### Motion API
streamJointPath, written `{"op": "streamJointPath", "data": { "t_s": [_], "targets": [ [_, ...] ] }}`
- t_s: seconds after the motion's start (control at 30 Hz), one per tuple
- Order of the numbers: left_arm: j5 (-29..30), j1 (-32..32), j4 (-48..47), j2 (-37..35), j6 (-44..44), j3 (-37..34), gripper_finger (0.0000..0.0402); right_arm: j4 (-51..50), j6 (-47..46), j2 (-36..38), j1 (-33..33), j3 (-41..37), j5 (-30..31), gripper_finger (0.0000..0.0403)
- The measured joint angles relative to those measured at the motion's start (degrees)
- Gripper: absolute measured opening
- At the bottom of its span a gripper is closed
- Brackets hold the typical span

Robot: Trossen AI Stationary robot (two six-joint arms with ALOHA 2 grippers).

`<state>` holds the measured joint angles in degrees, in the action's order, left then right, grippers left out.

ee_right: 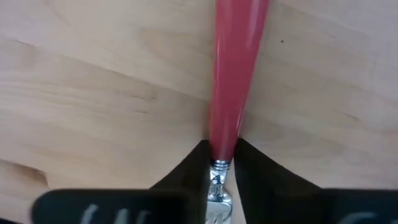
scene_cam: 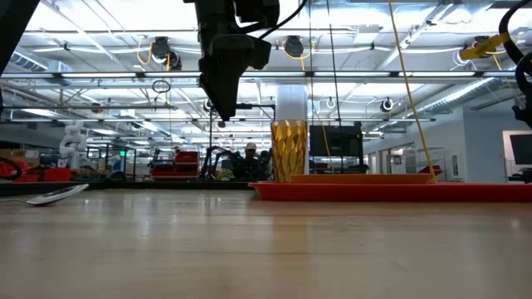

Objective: Pick and place plate/cup/fork/spoon on tray
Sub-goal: Put the pink fork on the red tray to the right side of the orange plate

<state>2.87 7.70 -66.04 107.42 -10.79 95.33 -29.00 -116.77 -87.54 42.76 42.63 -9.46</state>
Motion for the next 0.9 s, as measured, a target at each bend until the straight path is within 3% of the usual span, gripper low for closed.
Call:
{"op": "streamJointPath", "data": {
  "t_s": [0.13,0.6,0.9],
  "targets": [
    [0.0,0.0,0.02,0.0,0.0,0.0,0.02,0.11,0.41,0.88,0.0,-0.07,0.05,0.002],
    [0.02,0.02,2.69,0.0,0.59,0.0,0.02,-5.18,1.92,10.85,-0.37,-0.24,2.24,0.0025],
    [-0.06,0.02,5.2,0.0,-1.54,0.0,0.02,-6.12,6.58,16.66,-4.31,-0.17,5.26,0.0027]
  ]
}}
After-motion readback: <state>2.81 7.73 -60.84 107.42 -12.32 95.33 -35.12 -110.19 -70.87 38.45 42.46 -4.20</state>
